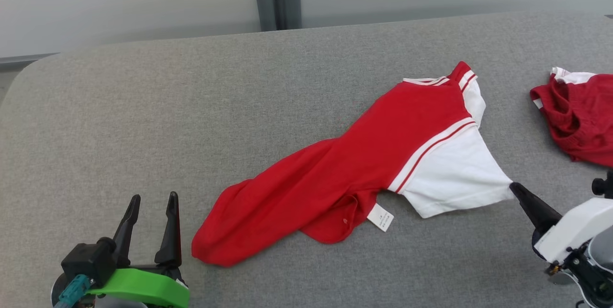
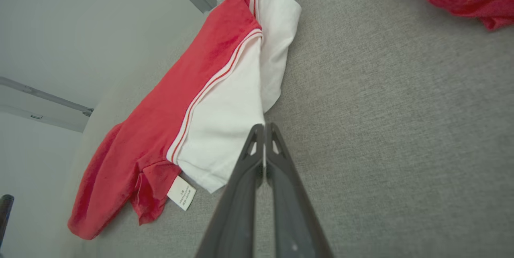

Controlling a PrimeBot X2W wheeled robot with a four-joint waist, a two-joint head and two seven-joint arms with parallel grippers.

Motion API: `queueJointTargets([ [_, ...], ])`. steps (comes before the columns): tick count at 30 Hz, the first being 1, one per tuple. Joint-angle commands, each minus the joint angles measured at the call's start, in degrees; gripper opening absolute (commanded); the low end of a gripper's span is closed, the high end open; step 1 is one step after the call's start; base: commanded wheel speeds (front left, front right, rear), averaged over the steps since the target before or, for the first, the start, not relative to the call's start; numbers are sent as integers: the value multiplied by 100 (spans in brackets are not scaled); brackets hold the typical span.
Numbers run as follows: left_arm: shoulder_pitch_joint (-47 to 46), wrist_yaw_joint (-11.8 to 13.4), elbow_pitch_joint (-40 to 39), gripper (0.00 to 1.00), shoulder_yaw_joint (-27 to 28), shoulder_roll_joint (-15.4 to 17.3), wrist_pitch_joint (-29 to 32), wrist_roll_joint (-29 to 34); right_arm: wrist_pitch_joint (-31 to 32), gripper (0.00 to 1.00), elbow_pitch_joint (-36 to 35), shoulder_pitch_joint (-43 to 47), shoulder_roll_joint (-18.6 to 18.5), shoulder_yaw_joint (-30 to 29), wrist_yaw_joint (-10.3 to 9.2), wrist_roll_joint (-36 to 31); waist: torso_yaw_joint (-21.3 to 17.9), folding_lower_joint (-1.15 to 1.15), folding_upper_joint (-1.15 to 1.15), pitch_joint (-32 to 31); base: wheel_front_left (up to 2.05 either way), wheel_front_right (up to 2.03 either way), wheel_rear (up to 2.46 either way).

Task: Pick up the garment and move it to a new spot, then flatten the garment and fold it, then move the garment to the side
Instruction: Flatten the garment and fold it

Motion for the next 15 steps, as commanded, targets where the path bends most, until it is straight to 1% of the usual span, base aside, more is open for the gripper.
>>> queueJointTargets([
  [1, 49, -33, 13, 100, 24, -14, -15, 16, 119, 0, -165, 147, -28, -113, 3, 187, -40, 0, 0, 18, 0, 0, 0],
  [10, 19, -85, 151, 100, 37, -25, -15, 24, 1239, 0, -794, 1008, 75, -694, 3, 946, -18, 0, 0, 62, 0, 0, 0],
  [13, 19, -96, 187, 100, 42, -14, -15, 18, 1581, 0, -939, 1218, 105, -951, 3, 1047, 3, 0, 0, 78, 0, 0, 0],
  [15, 13, -100, 203, 100, 54, -20, -15, 17, 1736, 0, -981, 1324, 142, -1156, 3, 976, 12, 0, 0, 89, 0, 0, 0],
])
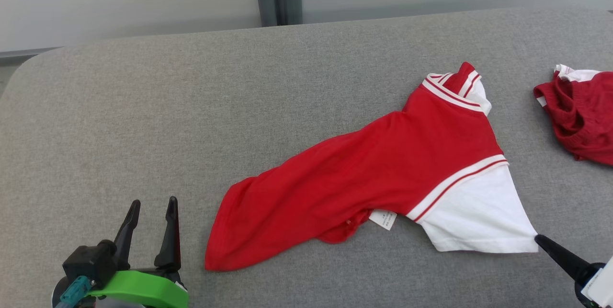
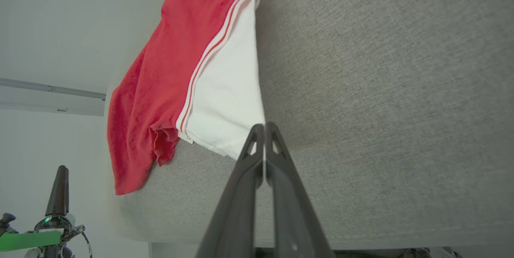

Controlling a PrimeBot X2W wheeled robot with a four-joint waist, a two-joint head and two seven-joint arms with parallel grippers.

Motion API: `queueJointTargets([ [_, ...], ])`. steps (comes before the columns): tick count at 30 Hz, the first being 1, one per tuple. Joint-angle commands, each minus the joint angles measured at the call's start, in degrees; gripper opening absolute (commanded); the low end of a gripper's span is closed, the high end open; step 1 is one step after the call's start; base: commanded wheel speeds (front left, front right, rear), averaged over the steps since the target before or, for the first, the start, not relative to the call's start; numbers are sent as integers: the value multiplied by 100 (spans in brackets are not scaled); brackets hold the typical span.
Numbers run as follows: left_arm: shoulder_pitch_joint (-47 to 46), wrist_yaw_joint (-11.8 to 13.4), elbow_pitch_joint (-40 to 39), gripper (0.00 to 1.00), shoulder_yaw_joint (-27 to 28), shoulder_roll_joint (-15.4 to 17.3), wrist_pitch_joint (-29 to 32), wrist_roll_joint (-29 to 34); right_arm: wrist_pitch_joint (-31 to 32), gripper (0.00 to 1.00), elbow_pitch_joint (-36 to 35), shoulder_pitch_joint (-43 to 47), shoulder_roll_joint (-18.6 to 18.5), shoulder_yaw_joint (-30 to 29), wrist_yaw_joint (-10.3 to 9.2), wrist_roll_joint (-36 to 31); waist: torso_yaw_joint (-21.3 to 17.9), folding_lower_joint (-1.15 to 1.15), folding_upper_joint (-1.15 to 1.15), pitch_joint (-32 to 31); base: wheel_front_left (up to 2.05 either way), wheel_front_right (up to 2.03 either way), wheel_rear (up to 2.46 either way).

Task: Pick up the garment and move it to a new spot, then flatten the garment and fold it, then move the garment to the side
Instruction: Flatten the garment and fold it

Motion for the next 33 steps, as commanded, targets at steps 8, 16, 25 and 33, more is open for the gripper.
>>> queueJointTargets([
  [8, -82, -67, 77, 100, 13, -22, -15, 34, 227, 100, 419, -108, 278, -437, 3, -1164, 26, 0, 0, 29, 0, 0, 0],
  [16, -1, -11, 28, 100, 105, 29, -15, 114, -424, 100, 40, -609, 414, -166, 4, -1610, 48, 0, 0, -153, 0, 0, 0],
  [25, 174, 218, -592, 100, 635, 79, -15, 529, -2876, 100, -277, -1294, 179, 953, 3, -2286, 81, 0, 0, -391, 0, 0, 0],
  [33, 326, 299, -978, 100, 1004, -98, -8, 722, -4837, 100, 442, -1610, 82, 1768, 3, -3266, 166, 0, 0, -611, 0, 0, 0],
])
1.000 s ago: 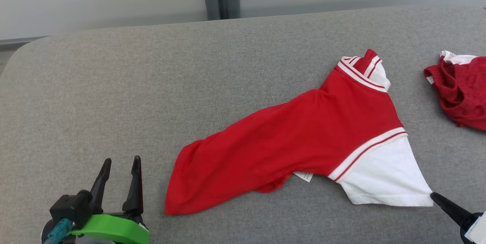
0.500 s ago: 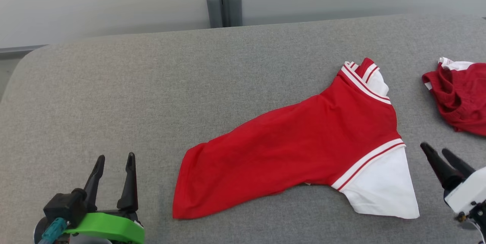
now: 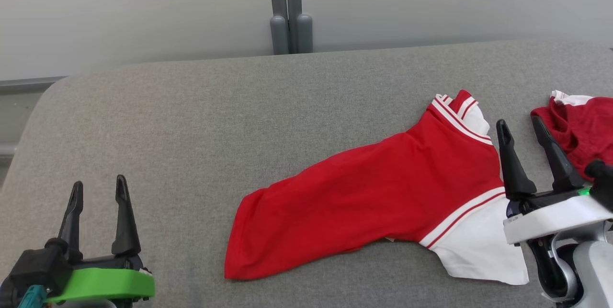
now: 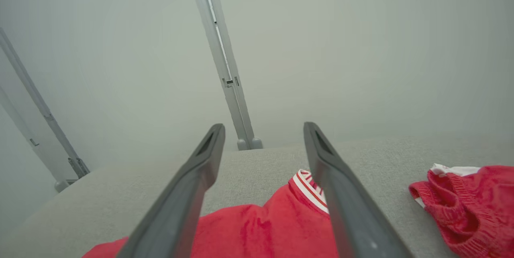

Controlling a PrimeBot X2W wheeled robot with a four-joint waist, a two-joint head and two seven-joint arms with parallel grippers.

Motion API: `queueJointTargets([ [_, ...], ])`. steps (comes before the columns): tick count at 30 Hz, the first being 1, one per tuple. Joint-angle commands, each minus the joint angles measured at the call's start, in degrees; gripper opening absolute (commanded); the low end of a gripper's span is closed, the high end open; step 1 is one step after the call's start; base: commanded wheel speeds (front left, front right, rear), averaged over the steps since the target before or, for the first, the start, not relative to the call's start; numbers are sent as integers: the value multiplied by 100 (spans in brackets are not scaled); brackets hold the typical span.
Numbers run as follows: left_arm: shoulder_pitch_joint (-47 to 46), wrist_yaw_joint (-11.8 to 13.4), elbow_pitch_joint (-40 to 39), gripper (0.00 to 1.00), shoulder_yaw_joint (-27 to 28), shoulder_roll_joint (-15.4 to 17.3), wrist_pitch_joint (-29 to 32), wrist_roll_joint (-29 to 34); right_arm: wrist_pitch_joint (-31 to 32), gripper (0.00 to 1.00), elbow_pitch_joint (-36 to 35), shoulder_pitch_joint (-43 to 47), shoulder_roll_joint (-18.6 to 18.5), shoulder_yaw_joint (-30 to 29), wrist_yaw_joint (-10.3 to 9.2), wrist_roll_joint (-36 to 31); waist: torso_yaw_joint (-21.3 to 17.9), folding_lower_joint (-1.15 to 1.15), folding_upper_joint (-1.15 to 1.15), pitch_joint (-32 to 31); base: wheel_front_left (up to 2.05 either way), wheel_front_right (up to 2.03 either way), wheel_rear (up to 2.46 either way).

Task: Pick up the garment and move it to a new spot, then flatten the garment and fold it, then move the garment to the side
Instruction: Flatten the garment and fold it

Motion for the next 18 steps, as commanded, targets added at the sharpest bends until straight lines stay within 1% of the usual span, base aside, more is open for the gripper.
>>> queueJointTargets([
  [1, 128, -11, -20, 100, 41, -57, -1, 0, -231, 100, 183, -39, -29, 51, 3, -273, 30, 0, 0, -94, 0, 0, 0],
  [4, 257, -42, -16, 100, 74, -157, -1, 114, -498, 100, 532, 4, 83, 47, 3, -631, 32, 0, 0, -194, 0, 0, 0],
  [7, 386, -78, -54, 100, 122, -280, -1, 269, -605, 100, 813, 64, 167, 90, 3, -951, 24, 0, 0, -239, 0, 0, 0],
  [9, 458, -141, -39, 100, 126, -339, -1, 328, -631, 100, 947, 92, 213, 147, 3, -1042, 19, 0, 0, -264, 0, 0, 0],
  [14, 533, -283, 24, 100, 212, -431, -1, 483, -640, 100, 984, 87, 262, 167, 3, -1157, 4, 0, 0, -319, 0, 0, 0],
  [18, 571, -313, 98, 100, 275, -454, -1, 621, -641, 100, 986, 102, 256, 156, 3, -1179, -8, 0, 0, -364, 0, 0, 0],
])
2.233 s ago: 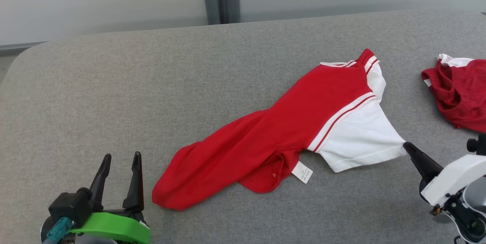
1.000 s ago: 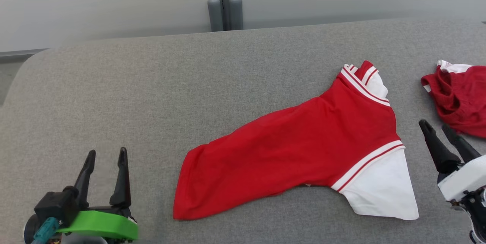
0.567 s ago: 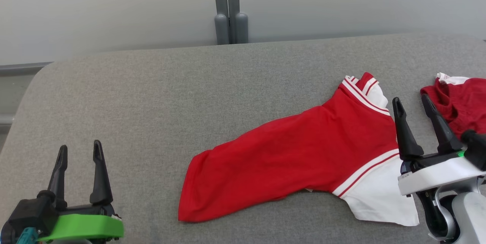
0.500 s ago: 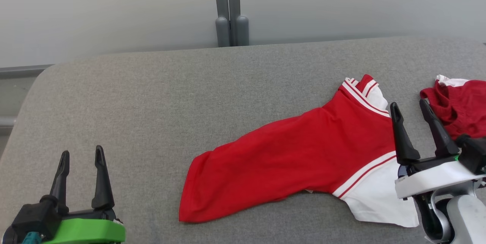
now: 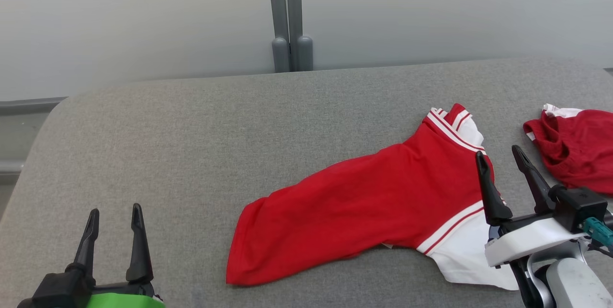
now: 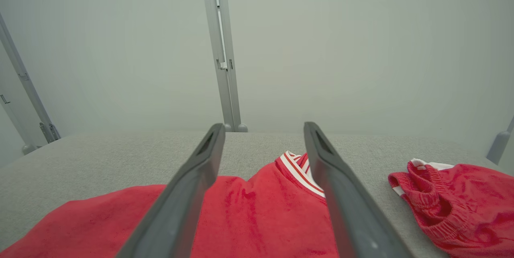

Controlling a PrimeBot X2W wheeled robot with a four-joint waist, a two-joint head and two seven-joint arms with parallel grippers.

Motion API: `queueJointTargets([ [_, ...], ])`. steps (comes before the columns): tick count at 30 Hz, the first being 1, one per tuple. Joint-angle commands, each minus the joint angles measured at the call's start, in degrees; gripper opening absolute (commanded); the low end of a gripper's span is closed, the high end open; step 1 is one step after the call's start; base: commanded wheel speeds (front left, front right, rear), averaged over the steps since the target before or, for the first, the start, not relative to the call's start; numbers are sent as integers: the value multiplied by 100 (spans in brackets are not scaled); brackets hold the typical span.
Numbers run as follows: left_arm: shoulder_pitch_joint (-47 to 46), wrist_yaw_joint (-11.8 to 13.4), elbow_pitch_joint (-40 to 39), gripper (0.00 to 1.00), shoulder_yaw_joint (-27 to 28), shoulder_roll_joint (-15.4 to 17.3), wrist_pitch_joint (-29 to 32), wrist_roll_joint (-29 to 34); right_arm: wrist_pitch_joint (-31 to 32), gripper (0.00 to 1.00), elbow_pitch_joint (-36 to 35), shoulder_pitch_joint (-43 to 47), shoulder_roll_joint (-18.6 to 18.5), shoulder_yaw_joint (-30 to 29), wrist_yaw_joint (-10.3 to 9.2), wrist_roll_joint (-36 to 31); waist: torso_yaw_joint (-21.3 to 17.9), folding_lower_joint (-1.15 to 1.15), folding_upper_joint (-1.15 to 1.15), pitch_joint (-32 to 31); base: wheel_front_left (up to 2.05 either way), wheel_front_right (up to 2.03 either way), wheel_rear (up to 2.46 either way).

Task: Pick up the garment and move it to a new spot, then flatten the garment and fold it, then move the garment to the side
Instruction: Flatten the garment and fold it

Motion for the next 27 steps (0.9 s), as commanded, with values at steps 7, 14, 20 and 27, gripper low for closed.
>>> queueJointTargets([
  [7, -5, -86, 110, 100, 65, -45, 0, 133, -25, 100, -106, 27, 0, -38, 3, -85, -9, 0, 0, 7, 0, 0, 0],
  [14, -53, -145, 182, 100, 93, -98, 0, 176, -26, 100, -86, 68, -61, -43, 3, -60, -56, 0, 0, 19, 0, 0, 0],
  [20, -67, -199, 227, 100, 122, -134, 0, 167, -26, 100, -63, 35, -95, -47, 3, -40, -89, 0, 0, 15, 0, 0, 0],
  [27, -78, -296, 254, 100, 87, -144, 0, 144, -27, 100, -32, 48, -180, -211, 1, -109, -111, 0, 0, 34, 0, 0, 0],
])
